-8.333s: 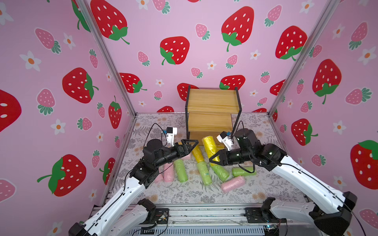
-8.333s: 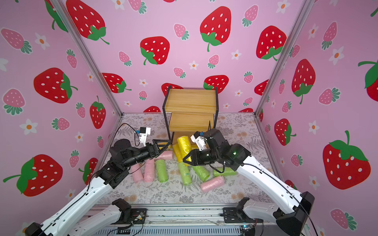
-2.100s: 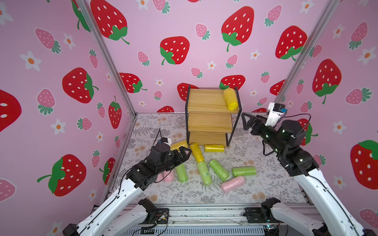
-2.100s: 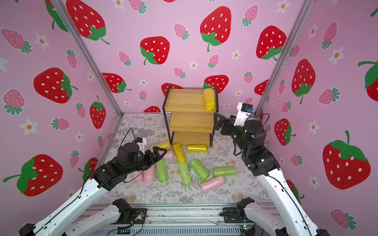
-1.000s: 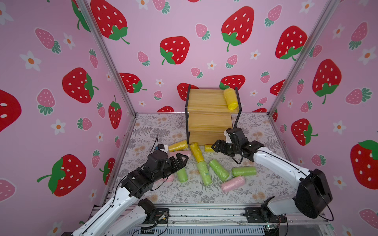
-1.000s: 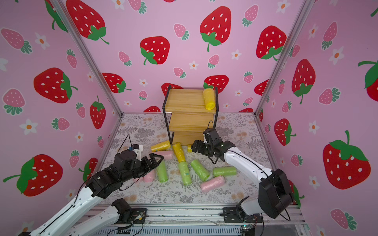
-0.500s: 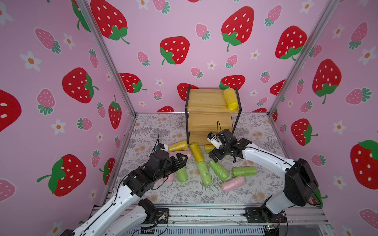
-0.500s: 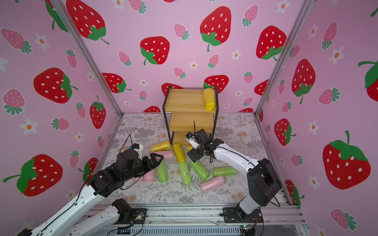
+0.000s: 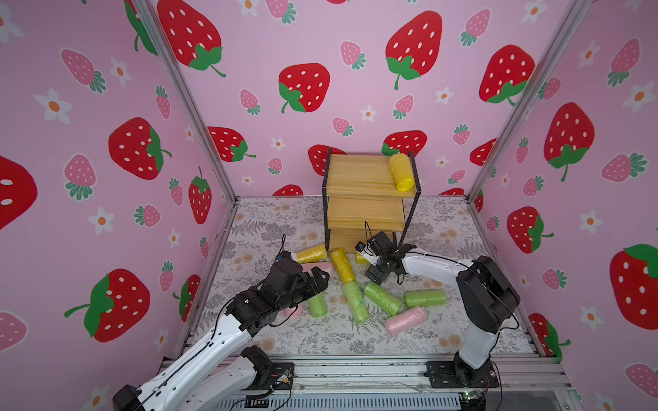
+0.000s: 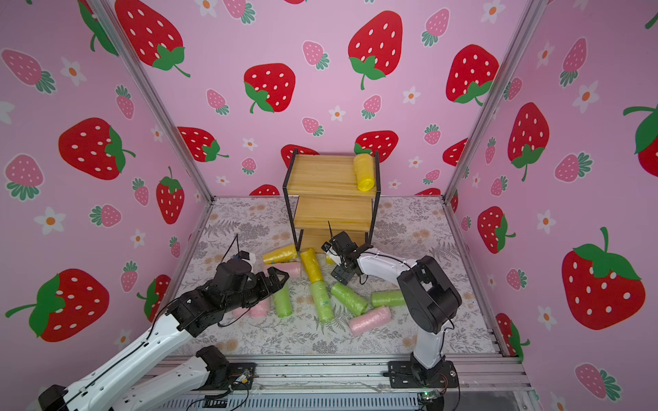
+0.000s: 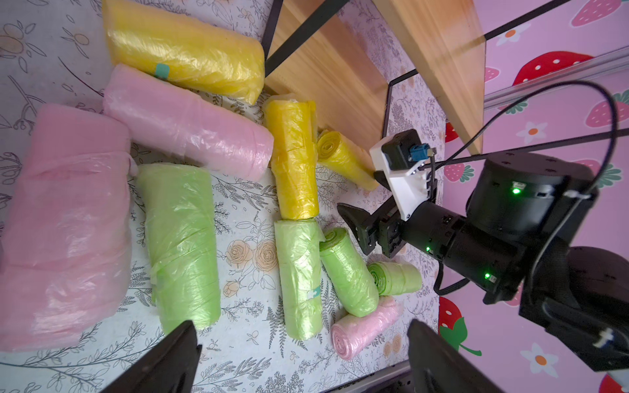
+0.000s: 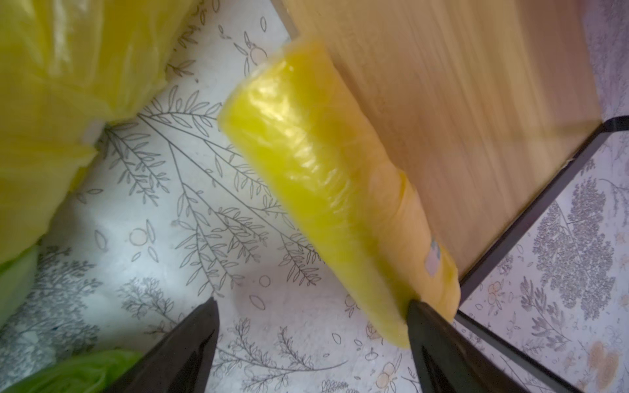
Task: Sort the rolls of trash bags by color and place them on the shelf
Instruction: Pick up the roll of trash bags from the center of the board.
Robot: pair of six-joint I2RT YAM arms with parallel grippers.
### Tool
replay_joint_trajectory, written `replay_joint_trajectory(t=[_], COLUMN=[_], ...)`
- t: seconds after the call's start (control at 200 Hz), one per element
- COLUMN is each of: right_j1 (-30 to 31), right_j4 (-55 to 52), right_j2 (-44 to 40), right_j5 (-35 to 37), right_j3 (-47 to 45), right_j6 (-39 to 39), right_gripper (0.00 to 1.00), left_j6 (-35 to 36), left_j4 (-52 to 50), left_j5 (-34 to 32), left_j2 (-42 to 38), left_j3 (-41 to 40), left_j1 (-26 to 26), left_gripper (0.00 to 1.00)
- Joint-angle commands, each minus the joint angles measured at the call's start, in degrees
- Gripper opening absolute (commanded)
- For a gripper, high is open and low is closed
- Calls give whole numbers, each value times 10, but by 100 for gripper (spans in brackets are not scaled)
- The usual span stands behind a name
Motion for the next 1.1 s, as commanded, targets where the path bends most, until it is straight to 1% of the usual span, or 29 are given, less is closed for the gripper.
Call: replay_joint_trajectory(t=[0.0,0.12,0.23,0.31,0.38,0.465,0.6,0.745,0.845,0.9,1.021,1.096], right_j1=[1,1,1,1,0,-5,-18,-21,-23,-24,-24,-25], right_j4=[43,60,52,36,44,54,61,67,81,70,47,33], right_j2=[16,-3,-14,-18,-19,-7,30,55,62,70,73,58], right_j5=[-1,5,23,20,23,36,45,25,26,11,-28,-52], right_j3=[-4,-13,-6,3,-1,4,24,29,28,35,41,37], right_j6=[1,-3,-25,-33,-48,-63,-58,-58,-48,-43,-27,-10], right_gripper=[90,90,90,90,91,91,91,92,93,92,87,80], left_j6=[8,10,10,8,7,7,7,9,10,8,4,4], left_j4=[-8,-10,-2,5,10,15,15,12,10,12,14,13], left_j5=[-14,-14,-17,-17,-13,-5,-3,-3,-6,-4,-3,-3], left_j2=[0,0,3,12,22,34,42,41,39,39,37,32], left_j3=[-6,-10,-11,-11,-8,-3,2,6,5,3,-1,-3], left_j1=[-3,-3,-3,-2,-3,-2,-5,-6,-6,-6,-8,-9], left_gripper=[99,99,99,99,98,97,96,96,96,96,96,96])
